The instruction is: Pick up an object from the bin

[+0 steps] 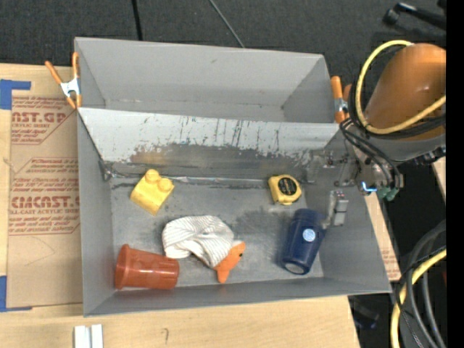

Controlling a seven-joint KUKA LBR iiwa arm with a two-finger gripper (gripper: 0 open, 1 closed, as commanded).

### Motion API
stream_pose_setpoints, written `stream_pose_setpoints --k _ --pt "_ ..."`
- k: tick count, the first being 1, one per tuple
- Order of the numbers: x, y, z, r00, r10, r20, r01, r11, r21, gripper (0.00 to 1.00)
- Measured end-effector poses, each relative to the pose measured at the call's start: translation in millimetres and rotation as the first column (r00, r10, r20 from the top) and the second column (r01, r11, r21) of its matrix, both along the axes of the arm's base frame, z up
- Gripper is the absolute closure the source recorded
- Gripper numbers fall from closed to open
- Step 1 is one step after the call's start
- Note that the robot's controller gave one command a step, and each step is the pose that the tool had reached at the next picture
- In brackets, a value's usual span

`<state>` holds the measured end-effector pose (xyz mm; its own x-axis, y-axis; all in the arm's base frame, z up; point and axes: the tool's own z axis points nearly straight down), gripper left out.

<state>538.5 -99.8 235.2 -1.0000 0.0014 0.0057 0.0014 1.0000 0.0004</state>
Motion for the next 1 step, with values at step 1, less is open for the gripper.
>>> stream_pose_setpoints --k 1 --pt "1.6 0.5 4.6 1.0 0.002 0.008 -0.002 1.0 -0.001 0.0"
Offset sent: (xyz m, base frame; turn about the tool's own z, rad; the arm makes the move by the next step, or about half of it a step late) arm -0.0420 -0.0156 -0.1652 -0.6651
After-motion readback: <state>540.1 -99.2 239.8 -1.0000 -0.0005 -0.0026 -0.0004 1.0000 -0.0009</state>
